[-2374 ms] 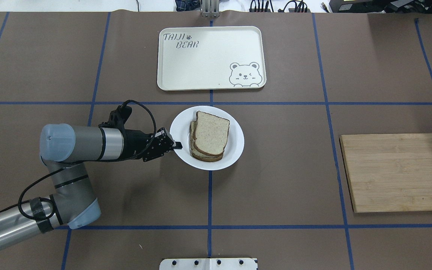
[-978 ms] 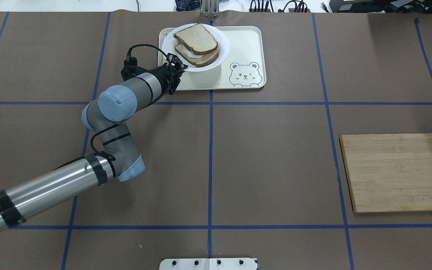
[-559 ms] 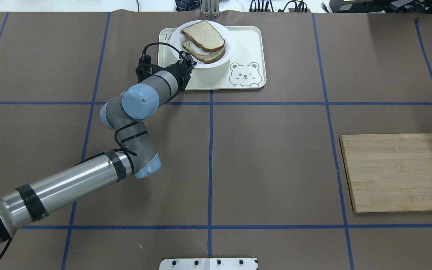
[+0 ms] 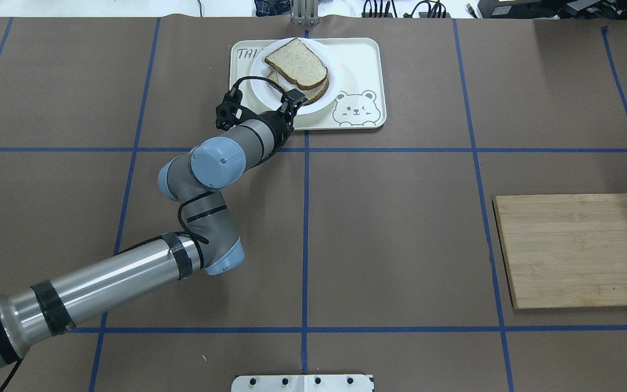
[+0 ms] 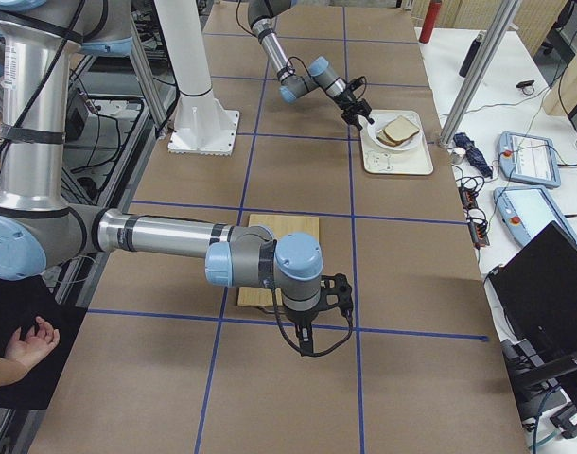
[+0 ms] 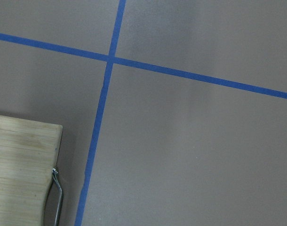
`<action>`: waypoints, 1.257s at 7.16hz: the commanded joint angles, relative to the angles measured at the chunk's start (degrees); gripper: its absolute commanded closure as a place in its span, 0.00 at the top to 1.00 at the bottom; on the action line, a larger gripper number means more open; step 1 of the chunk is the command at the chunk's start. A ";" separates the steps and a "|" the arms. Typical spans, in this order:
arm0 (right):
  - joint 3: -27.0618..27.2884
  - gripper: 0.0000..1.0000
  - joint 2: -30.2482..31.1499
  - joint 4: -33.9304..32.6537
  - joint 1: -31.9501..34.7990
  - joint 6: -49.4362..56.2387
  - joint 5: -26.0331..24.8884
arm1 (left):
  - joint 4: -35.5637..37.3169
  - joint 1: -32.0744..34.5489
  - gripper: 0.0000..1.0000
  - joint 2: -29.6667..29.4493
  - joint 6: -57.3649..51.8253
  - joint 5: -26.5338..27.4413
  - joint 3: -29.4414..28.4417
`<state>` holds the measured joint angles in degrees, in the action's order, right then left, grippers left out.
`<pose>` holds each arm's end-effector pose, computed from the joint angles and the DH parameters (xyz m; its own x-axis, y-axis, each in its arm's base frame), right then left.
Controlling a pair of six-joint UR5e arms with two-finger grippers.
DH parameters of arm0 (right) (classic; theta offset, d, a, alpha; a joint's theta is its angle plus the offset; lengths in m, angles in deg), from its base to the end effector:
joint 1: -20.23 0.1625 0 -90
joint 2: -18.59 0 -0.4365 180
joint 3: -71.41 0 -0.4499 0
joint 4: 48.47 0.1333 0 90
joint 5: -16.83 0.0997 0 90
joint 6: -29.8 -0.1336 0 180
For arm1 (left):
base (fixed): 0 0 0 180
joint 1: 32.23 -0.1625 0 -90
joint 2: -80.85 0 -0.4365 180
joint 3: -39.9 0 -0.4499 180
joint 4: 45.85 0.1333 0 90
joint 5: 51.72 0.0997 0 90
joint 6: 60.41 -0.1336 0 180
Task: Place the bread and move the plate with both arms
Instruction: 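Release the plate and retract the left arm out of view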
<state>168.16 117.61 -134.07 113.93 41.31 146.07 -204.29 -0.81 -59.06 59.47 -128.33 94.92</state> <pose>0.0800 -0.4804 0.7111 0.7717 -0.1730 0.6120 0.0913 0.9825 0.1626 0.6903 -0.6142 0.2437 -0.2650 -0.4060 -0.8746 0.6590 0.5859 -0.4717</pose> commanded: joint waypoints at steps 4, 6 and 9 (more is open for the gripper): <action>-1.30 1.00 -1.10 0.00 -0.01 -0.09 -0.04 | 33.19 6.11 0.99 13.48 -27.36 -24.63 35.70; -1.30 1.00 -1.10 0.00 -0.01 -0.18 -0.04 | 51.39 7.59 0.99 21.58 -60.41 -24.73 48.91; -1.74 1.00 -1.10 0.09 -0.01 -0.09 -0.31 | 69.11 21.69 0.99 25.97 -92.86 -28.91 49.76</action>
<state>166.71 116.51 -134.00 113.92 41.21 145.83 -140.99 13.99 -35.68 -18.59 -154.18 144.38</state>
